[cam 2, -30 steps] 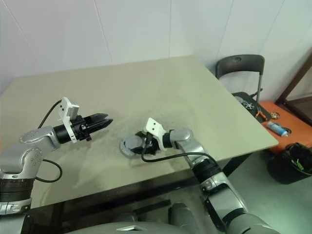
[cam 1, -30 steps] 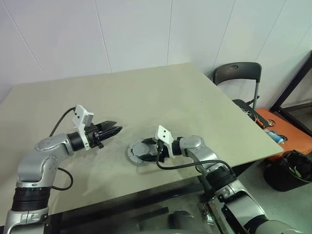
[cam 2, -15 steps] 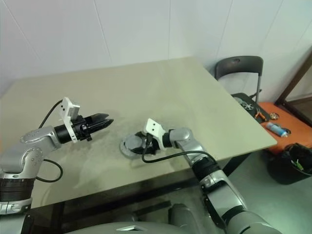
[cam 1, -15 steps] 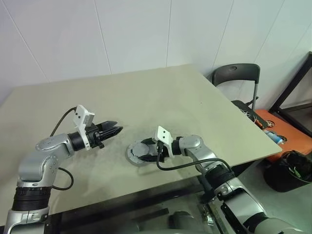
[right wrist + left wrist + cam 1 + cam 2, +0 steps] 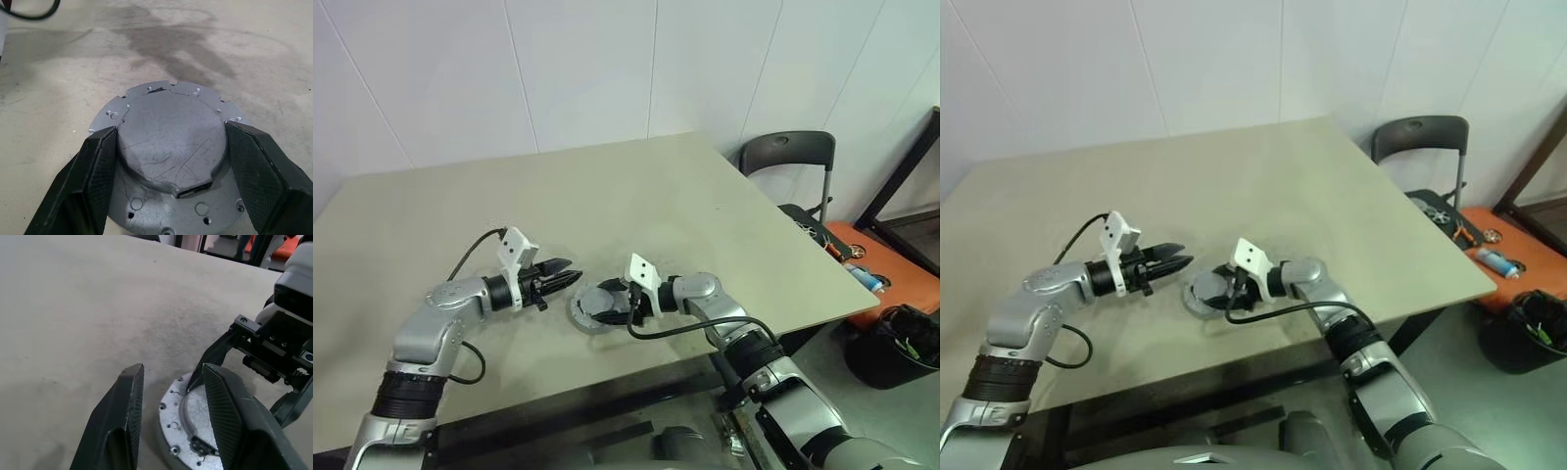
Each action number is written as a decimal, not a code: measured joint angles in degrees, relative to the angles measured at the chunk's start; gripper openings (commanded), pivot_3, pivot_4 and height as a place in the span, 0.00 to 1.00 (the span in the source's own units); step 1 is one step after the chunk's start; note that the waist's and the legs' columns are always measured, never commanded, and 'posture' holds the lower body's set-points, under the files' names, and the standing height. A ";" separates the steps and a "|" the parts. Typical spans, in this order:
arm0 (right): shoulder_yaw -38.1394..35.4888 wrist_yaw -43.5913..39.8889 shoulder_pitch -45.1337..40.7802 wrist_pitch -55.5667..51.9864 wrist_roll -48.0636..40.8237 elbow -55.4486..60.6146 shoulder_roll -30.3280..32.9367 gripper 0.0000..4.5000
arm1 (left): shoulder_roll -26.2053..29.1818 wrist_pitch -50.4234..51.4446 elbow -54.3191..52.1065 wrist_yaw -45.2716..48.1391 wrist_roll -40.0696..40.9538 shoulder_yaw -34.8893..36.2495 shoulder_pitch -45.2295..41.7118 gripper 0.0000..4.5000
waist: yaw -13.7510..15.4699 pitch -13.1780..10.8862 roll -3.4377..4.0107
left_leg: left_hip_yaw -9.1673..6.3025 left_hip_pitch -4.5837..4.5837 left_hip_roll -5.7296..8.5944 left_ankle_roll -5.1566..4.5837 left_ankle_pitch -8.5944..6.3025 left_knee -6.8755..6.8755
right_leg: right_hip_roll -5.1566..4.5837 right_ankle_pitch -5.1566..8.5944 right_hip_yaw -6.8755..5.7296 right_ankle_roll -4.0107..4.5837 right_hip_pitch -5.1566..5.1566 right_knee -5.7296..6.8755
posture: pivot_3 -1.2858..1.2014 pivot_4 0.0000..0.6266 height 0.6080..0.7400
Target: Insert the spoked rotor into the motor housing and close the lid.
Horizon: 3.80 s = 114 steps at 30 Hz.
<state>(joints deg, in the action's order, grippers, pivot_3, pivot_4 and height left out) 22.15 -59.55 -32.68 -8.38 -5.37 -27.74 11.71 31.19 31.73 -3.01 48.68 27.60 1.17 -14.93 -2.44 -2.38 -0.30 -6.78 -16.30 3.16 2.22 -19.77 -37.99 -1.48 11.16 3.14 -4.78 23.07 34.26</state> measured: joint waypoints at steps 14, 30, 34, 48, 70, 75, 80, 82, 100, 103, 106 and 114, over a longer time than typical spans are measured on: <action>-0.35 0.26 0.46 0.04 0.01 -0.03 -0.40 0.68 | -3.30 2.73 1.16 1.36 -2.46 -7.29 -1.58 0.01 | -0.10 0.05 0.06 | -0.04 0.00 0.00 0.00 0.00 0.01 | 0.01 0.01 0.01 -0.01 0.00 -0.01 | 0.52 0.00 1.00; -0.36 0.94 0.82 0.47 0.04 -0.03 -0.85 0.68 | 0.22 -1.76 1.46 3.93 -8.91 -11.58 -1.58 0.01 | -0.16 0.07 0.15 | -0.08 -0.03 -0.03 0.00 0.00 0.02 | 0.02 0.03 0.00 -0.02 0.01 -0.02 | 0.52 0.00 1.00; -0.32 1.22 0.83 0.46 0.09 -0.14 -0.99 0.68 | 0.21 -6.32 3.13 5.31 -11.00 -12.57 -1.47 0.01 | -0.16 0.12 0.22 | -0.09 -0.03 -0.05 0.00 0.00 0.04 | 0.02 0.04 0.00 -0.01 0.00 -0.01 | 0.52 0.00 1.00; -0.25 2.16 1.28 0.38 0.19 -0.60 -1.09 0.68 | -1.45 -23.86 12.92 8.33 -14.43 -13.49 -0.89 0.01 | -0.15 0.57 0.76 | -0.12 0.05 -0.05 -0.01 -0.02 0.13 | -0.02 0.12 -0.01 -0.11 -0.37 -0.12 | 0.52 0.00 1.00; 0.35 2.30 2.39 -1.45 0.65 -0.20 -1.13 0.68 | -2.83 -28.09 15.08 8.12 -14.54 -12.08 3.17 0.01 | 0.04 1.81 1.21 | -0.30 0.92 0.01 -0.13 -0.14 1.11 | -0.21 0.86 -0.11 -0.17 -0.73 -0.21 | 0.52 0.00 1.00; 0.14 2.53 2.61 -1.15 0.73 0.12 -1.13 0.68 | -3.23 -25.72 14.08 7.94 -14.57 -12.08 2.89 0.01 | -0.08 1.77 1.24 | -0.42 0.90 0.02 -0.09 -0.16 1.13 | -0.23 0.91 -0.20 -0.14 -0.73 -0.23 | 0.52 0.00 1.00; 0.03 3.20 2.73 -0.25 1.67 0.14 -1.10 0.96 | -3.28 -24.80 13.54 7.55 -14.60 -12.09 2.91 0.00 | -0.10 1.74 1.23 | -0.56 0.86 0.02 0.02 -0.23 1.13 | -0.23 0.95 -0.32 -0.09 -0.71 -0.24 | 0.52 0.00 1.00; -0.07 2.30 3.04 -2.63 1.55 1.78 -0.74 0.96 | -3.28 -24.74 13.35 7.54 -14.60 -12.09 2.92 0.00 | -0.08 1.75 1.25 | -0.62 0.84 0.03 0.02 -0.23 1.17 | -0.25 1.03 -0.34 -0.09 -0.70 -0.25 | 0.52 0.00 1.00; -4.68 0.08 2.06 -9.30 -1.97 13.71 4.35 0.96 | -3.70 -24.75 13.09 7.77 -14.57 -11.93 1.00 0.00 | 0.30 1.25 1.17 | -0.74 0.70 0.07 -0.07 -0.25 1.80 | -0.30 1.34 -0.38 -0.23 -0.16 -0.22 | 0.52 0.00 1.00; -5.80 0.44 1.50 -10.93 -2.99 15.75 4.50 0.96 | -3.70 -24.75 13.29 7.92 -14.57 -11.74 0.89 0.00 | 0.28 1.20 1.13 | -0.74 0.68 0.06 -0.07 -0.25 1.83 | -0.30 1.35 -0.38 -0.22 -0.15 -0.22 | 0.52 0.00 1.00; -6.15 0.80 1.48 -13.50 -4.56 16.47 4.40 0.96 | -3.70 -24.75 13.34 8.30 -14.53 -11.54 0.84 0.00 | 0.24 1.05 1.11 | -0.74 0.65 0.06 -0.07 -0.25 1.82 | -0.30 1.36 -0.38 -0.21 -0.16 -0.22 | 0.52 0.00 1.00; -14.62 5.48 -0.74 -30.04 -13.13 16.06 3.14 0.96 | -3.42 -24.79 13.29 9.20 -13.84 -10.87 1.08 0.00 | 0.17 0.98 1.14 | -0.75 0.04 0.06 -0.07 -0.25 1.80 | -0.29 1.25 -0.38 -0.34 0.21 -0.17 | 0.52 0.00 1.00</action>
<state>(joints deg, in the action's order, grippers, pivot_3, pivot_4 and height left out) 7.53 -54.06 -33.42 -38.42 -18.50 -11.68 14.85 27.77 6.93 10.28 57.89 13.76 -9.70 -13.85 -2.27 -1.40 0.84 -7.52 -16.26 3.22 2.15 -20.01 -36.19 -1.78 12.41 2.76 -5.12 23.28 34.09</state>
